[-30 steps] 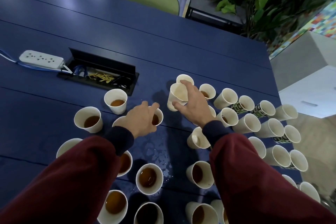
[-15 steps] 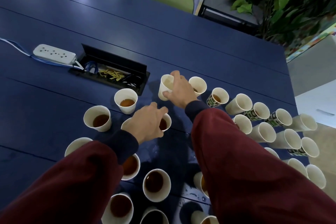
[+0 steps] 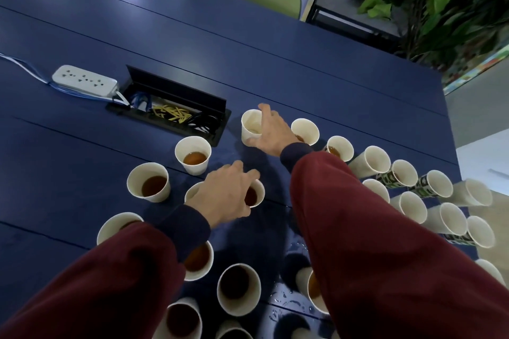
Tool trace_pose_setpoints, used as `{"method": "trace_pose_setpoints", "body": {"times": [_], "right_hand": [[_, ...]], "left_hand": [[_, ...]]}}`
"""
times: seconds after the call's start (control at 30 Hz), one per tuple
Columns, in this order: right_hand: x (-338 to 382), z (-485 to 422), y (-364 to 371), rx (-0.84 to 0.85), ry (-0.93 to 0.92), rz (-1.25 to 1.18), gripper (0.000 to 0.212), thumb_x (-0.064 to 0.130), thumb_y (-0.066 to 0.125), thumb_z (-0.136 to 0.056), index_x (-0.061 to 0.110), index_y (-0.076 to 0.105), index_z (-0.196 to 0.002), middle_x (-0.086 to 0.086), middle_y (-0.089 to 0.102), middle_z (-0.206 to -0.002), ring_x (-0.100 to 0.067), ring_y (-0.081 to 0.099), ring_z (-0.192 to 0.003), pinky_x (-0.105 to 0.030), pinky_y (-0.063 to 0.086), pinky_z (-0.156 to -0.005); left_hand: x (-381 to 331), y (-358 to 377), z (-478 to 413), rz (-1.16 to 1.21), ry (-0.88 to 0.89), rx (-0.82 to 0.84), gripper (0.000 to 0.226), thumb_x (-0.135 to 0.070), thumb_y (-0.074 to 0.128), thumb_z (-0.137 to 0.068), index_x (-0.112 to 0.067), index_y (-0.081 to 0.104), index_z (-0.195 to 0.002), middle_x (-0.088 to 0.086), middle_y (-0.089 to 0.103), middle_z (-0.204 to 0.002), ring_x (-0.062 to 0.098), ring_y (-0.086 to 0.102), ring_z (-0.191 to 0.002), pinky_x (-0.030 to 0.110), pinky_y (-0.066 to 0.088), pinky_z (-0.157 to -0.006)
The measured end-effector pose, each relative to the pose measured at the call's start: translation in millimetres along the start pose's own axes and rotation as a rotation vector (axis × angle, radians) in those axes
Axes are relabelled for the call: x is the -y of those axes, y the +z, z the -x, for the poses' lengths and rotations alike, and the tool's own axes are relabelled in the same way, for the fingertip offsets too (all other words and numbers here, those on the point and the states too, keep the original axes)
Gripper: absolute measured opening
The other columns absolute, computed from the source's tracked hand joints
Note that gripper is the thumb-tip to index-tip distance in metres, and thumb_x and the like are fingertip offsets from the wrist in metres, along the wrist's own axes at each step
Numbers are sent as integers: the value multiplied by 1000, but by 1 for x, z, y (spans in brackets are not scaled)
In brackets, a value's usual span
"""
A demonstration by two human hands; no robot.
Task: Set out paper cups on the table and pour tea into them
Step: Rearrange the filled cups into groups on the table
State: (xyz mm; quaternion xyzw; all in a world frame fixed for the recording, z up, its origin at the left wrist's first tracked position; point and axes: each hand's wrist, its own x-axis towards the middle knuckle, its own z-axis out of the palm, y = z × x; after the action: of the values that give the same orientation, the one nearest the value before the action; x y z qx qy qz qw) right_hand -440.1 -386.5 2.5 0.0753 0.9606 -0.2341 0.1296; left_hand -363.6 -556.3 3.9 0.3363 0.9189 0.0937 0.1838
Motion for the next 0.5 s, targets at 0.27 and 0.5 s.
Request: {"method": "trace_pose_setpoints", "body": {"times": [0.27, 0.5], "right_hand": [[-33, 79, -35, -104, -69, -15, 66, 40, 78, -84, 12, 48, -136, -8, 53, -133, -26, 54, -118, -31, 40, -97], [-76, 176, -19, 122, 23, 311, 82, 54, 83, -71, 17, 51, -136, -7, 53, -125, -30, 56, -111, -37, 48, -84]], "left_hand": [[-8, 1, 2, -27, -11, -7, 57, -45, 72, -82, -27, 46, -129, 4, 49, -118, 25, 56, -108, 41, 53, -85], [-21, -1, 12, -21, 1, -32, 51, -50, 72, -80, -27, 48, -118, 2, 51, -111, 25, 58, -101, 41, 53, -81]]}}
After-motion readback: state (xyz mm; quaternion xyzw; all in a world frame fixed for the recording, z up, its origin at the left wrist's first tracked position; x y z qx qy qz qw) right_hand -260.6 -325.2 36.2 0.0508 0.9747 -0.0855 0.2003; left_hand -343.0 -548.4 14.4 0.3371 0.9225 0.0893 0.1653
